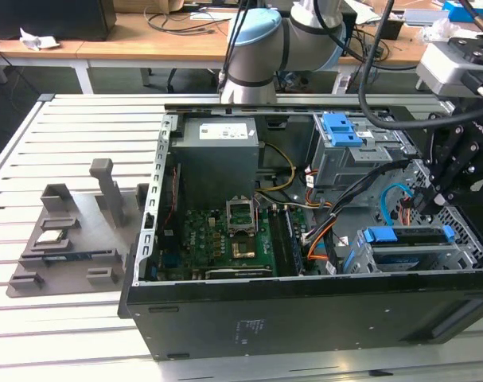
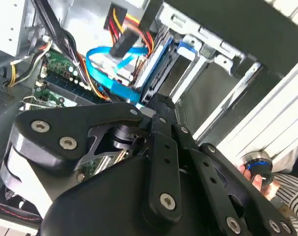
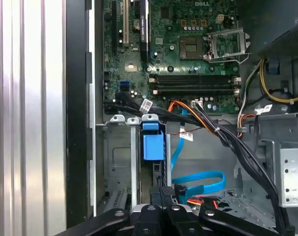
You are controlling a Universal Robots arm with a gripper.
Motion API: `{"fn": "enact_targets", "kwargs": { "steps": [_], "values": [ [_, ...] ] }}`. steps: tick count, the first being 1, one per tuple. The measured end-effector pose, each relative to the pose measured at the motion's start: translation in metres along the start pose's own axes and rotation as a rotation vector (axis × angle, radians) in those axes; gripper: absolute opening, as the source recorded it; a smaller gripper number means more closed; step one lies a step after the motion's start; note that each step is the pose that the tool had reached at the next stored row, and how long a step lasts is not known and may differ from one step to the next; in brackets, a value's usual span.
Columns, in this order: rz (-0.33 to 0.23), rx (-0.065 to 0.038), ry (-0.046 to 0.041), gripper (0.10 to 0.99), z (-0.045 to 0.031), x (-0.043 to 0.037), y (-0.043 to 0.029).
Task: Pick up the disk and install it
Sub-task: 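Insert the first disk wire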
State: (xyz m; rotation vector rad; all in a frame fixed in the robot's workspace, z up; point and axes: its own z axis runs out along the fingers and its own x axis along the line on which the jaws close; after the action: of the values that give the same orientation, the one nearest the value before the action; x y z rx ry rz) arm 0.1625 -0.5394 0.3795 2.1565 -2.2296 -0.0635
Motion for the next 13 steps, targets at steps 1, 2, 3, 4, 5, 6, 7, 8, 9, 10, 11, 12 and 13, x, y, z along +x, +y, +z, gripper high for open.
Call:
{"fn": "enact_targets", "kwargs": {
  "steps": [1, 2, 3, 4, 5, 6, 7, 8, 9, 10, 11, 12, 13],
  "values": [
    [0.0, 0.0, 0.0022, 0.106, -0.0005, -0.0072, -0.0171],
    [0.0, -0.001, 0.0024, 0.106, -0.0001, -0.0123, -0.0266],
    [0.0, -0.002, 0.0043, 0.106, 0.006, -0.0219, -0.0388],
    [0.0, -0.002, 0.0054, 0.106, 0.0089, -0.0333, -0.0357],
    [0.0, -0.002, 0.005, 0.106, 0.0091, -0.0344, -0.0353],
    [0.0, -0.002, 0.0053, 0.106, 0.0089, -0.0345, -0.0352],
    [0.0, -0.002, 0.0052, 0.114, 0.009, -0.0346, -0.0352],
    [0.0, -0.002, 0.0053, 0.235, 0.0089, -0.0347, -0.0352],
    [0.0, -0.002, 0.0053, 0.235, 0.0089, -0.0348, -0.0352],
    [0.0, -0.002, 0.0053, 0.235, 0.0089, -0.0349, -0.0352],
    [0.0, -0.002, 0.0053, 0.361, 0.0089, -0.0352, -0.0352],
    [0.0, -0.002, 0.0057, 0.361, 0.0091, -0.0381, -0.0342],
    [0.0, -0.002, 0.0067, 0.361, 0.0092, -0.0416, -0.0335]
  ]
}}
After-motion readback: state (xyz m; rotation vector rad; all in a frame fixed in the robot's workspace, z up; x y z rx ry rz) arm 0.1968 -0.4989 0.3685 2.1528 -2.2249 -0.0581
